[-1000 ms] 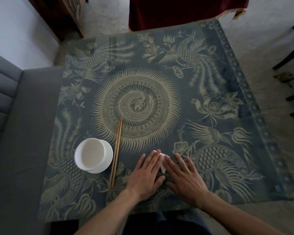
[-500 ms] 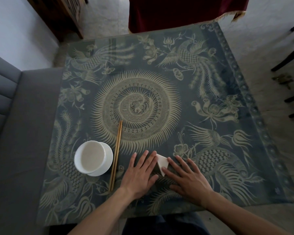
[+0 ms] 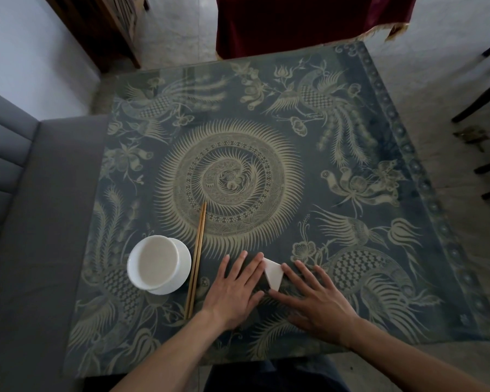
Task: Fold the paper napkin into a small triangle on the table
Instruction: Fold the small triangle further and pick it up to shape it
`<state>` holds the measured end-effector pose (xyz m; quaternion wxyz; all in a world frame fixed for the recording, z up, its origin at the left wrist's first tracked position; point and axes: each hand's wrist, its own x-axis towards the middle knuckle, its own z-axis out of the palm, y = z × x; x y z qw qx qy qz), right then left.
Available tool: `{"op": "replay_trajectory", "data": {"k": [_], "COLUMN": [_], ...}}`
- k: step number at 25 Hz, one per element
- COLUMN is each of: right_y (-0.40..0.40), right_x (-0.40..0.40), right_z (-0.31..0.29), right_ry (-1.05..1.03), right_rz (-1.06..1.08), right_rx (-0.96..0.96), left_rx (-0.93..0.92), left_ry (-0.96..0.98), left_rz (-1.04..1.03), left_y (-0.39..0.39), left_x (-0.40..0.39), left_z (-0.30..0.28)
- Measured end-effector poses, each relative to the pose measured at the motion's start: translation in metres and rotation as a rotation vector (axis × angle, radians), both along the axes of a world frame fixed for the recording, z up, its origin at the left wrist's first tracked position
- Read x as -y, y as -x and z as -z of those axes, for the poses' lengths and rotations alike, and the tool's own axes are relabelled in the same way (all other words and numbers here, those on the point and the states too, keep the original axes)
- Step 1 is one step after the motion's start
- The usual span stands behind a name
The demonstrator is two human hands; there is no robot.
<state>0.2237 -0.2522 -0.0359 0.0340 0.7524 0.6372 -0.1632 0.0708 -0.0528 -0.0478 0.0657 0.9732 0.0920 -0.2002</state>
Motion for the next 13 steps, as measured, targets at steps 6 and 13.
{"op": "replay_trajectory", "data": {"k": [6,13], "right_y": [-0.001,0.003], "right_x": [0.001,-0.001], "right_z": [0.006,-0.001], "right_ry": [0.015,-0.214], "right_rz": [-0.051,0.327], "right_rx": [-0.034,-0.265], "left_rx": [0.195,0.136], "left_ry": [0.099,0.118], "left_rz": [-0.108,-0.208], "left_y": [-0.02,-0.065], "left_x": [-0.002,-0.006], "left_z": [-0.011,-0.022]}}
